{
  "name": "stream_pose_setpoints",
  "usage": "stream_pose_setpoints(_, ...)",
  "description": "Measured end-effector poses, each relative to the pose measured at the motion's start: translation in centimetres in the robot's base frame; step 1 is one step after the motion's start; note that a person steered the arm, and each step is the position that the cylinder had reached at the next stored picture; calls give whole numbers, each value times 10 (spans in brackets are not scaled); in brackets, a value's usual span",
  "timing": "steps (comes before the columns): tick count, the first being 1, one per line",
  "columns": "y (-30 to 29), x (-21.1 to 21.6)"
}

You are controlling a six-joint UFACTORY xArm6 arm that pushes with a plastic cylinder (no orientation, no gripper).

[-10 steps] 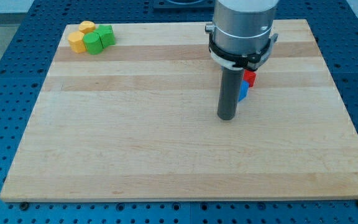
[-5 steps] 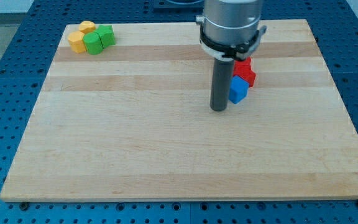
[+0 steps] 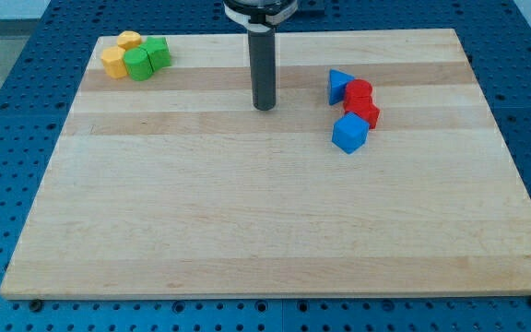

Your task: Push yellow heart between green circle and green star

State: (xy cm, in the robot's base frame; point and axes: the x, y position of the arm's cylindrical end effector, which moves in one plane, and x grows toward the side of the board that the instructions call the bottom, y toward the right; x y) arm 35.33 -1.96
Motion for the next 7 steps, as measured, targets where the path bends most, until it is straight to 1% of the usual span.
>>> stream_pose_setpoints(3, 0, 0)
stream_pose_setpoints(4, 0, -21)
stream_pose_setpoints(5, 0, -53)
stream_pose_setpoints(6, -1, -95)
stream_pose_setpoints(7, -16, -136)
